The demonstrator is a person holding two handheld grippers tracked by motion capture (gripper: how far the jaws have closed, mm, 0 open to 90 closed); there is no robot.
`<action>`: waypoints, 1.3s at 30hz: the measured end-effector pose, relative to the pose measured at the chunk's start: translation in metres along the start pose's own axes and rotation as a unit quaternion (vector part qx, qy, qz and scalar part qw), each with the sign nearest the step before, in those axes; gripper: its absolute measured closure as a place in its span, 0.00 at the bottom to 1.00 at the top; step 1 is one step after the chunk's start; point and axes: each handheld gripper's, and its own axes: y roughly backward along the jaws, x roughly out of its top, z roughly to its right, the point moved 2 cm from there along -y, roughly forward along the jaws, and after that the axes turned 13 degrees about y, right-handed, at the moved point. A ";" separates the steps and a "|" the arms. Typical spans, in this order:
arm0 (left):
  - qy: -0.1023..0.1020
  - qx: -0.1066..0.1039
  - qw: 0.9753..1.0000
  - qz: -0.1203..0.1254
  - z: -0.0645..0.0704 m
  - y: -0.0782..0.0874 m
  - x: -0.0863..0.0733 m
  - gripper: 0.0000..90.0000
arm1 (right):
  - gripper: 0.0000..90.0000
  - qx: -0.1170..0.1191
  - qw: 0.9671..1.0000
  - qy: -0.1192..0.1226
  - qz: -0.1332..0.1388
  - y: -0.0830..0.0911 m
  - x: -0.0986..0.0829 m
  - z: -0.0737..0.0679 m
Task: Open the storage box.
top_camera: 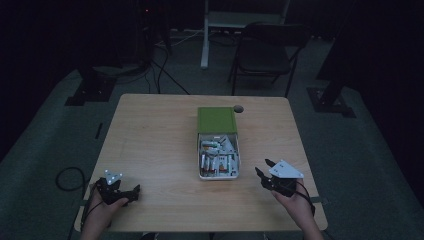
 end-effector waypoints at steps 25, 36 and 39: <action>0.000 0.000 1.000 0.000 0.000 0.000 0.000 0.00 | 0.30 -0.013 0.995 -0.074 -0.065 -0.003 -0.061 0.032; 0.001 0.000 1.000 0.000 0.000 0.000 0.000 0.00 | 0.18 0.018 0.992 -0.082 -0.096 -0.011 -0.082 0.032; 0.001 0.000 1.000 0.001 0.000 0.000 0.000 0.00 | 0.16 0.022 0.991 -0.085 -0.101 -0.010 -0.087 0.033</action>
